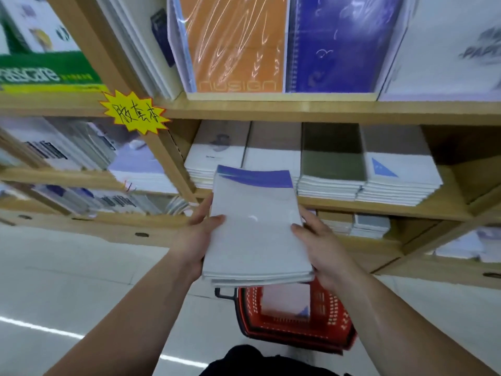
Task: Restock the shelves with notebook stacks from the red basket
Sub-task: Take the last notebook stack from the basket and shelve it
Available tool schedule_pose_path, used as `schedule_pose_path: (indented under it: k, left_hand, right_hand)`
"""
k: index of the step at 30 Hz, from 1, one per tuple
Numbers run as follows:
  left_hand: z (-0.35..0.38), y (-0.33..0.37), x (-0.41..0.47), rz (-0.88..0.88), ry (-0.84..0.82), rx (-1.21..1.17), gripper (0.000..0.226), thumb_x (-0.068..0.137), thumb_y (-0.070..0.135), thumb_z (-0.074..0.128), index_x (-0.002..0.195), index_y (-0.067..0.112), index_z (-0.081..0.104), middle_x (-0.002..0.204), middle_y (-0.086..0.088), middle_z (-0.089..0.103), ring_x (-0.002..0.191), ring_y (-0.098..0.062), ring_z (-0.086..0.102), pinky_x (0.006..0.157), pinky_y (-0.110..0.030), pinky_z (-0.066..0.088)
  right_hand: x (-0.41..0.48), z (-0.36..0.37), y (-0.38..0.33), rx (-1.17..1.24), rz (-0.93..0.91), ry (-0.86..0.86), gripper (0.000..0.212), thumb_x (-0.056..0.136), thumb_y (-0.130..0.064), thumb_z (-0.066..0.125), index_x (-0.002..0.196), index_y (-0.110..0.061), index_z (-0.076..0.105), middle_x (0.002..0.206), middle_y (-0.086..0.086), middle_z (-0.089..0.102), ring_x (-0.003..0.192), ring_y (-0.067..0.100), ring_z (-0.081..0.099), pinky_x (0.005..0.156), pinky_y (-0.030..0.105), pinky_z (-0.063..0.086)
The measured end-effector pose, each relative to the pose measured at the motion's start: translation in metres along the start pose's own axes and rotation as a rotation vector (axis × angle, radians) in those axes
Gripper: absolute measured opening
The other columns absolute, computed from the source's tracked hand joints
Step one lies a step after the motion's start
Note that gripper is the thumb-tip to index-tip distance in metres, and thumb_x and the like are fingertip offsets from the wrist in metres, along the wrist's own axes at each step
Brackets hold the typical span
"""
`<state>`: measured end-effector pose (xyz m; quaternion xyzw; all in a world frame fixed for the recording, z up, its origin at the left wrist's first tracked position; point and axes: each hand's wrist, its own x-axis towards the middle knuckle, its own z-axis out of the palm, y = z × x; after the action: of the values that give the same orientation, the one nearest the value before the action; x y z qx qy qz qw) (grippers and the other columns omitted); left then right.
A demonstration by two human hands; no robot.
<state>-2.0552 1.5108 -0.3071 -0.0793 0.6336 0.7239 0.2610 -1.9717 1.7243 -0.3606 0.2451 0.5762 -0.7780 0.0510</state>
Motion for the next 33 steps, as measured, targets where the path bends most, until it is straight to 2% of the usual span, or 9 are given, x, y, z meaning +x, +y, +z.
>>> schedule_pose_path:
  k: [5,13,17,20,22,24,27,30,33]
  left_hand:
    - [0.015,0.001,0.008,0.013,0.031,-0.003,0.049,0.100,0.000,0.047,0.124,0.040,0.062,0.101,0.008,0.078,0.084,-0.017,0.076,0.061,-0.030,0.060]
    - [-0.031,0.020,0.047,0.021,0.018,0.055,0.055,0.097,-0.009,0.044,0.111,0.042,0.060,0.087,0.019,0.077,0.074,-0.008,0.075,0.060,-0.024,0.059]
    - [-0.062,0.035,0.096,0.045,-0.021,0.100,0.058,0.096,-0.010,0.043,0.129,0.036,0.057,0.097,0.018,0.077,0.082,-0.007,0.074,0.064,-0.023,0.058]
    - [-0.089,0.051,0.141,0.047,-0.064,0.112,0.062,0.095,-0.010,0.046,0.144,0.028,0.051,0.123,0.004,0.072,0.093,-0.011,0.074,0.070,-0.026,0.059]
    - [-0.104,0.064,0.167,0.081,-0.113,0.148,0.065,0.093,-0.012,0.045,0.146,0.025,0.050,0.131,-0.003,0.068,0.102,-0.016,0.072,0.078,-0.031,0.061]
    - [-0.113,0.077,0.189,0.140,-0.171,0.197,0.066,0.088,-0.012,0.046,0.145,0.022,0.051,0.133,-0.004,0.066,0.114,-0.022,0.067,0.091,-0.038,0.059]
    - [-0.116,0.086,0.218,0.183,-0.193,0.233,0.068,0.088,-0.016,0.045,0.146,0.017,0.049,0.135,-0.006,0.065,0.120,-0.025,0.064,0.097,-0.038,0.055]
    - [-0.106,0.084,0.241,0.186,-0.159,0.227,0.063,0.090,-0.017,0.047,0.146,0.013,0.051,0.132,-0.006,0.066,0.114,-0.020,0.067,0.090,-0.027,0.057]
    - [-0.098,0.077,0.257,0.140,-0.081,0.282,0.060,0.093,-0.008,0.052,0.146,0.020,0.051,0.125,0.003,0.068,0.111,-0.018,0.067,0.079,-0.019,0.056]
  right_hand:
    - [0.009,-0.009,-0.014,0.000,-0.045,0.000,0.043,0.104,-0.012,0.052,0.117,-0.051,0.065,0.100,-0.014,0.077,0.089,0.011,0.074,0.068,0.031,0.061]
    - [0.046,0.042,-0.025,-0.051,-0.106,0.042,0.050,0.102,-0.007,0.053,0.138,-0.041,0.059,0.119,-0.007,0.074,0.106,0.019,0.073,0.089,0.042,0.059]
    - [0.086,0.074,-0.025,-0.065,-0.128,0.125,0.051,0.103,-0.006,0.053,0.141,-0.039,0.057,0.123,-0.009,0.073,0.111,0.016,0.070,0.092,0.038,0.057]
    - [0.118,0.103,-0.026,-0.056,-0.158,0.217,0.049,0.102,-0.004,0.053,0.142,-0.033,0.058,0.126,-0.008,0.072,0.116,0.016,0.068,0.100,0.040,0.054]
    - [0.137,0.121,-0.027,-0.036,-0.155,0.266,0.047,0.102,-0.007,0.055,0.141,-0.033,0.059,0.131,-0.006,0.070,0.120,0.018,0.066,0.105,0.045,0.051]
    - [0.152,0.136,-0.030,0.003,-0.127,0.326,0.045,0.101,-0.009,0.057,0.141,-0.031,0.059,0.127,-0.004,0.071,0.118,0.020,0.068,0.104,0.046,0.052]
    - [0.169,0.147,-0.038,0.042,-0.074,0.437,0.042,0.098,-0.013,0.064,0.137,-0.030,0.062,0.117,0.000,0.076,0.109,0.021,0.072,0.101,0.045,0.054]
    - [0.174,0.145,-0.041,0.002,0.029,0.462,0.044,0.096,-0.020,0.068,0.136,-0.036,0.059,0.119,-0.003,0.073,0.106,0.017,0.070,0.098,0.038,0.055]
    - [0.176,0.142,-0.037,-0.136,0.100,0.449,0.056,0.098,-0.023,0.064,0.146,-0.045,0.045,0.121,-0.006,0.069,0.100,0.016,0.066,0.084,0.032,0.051]
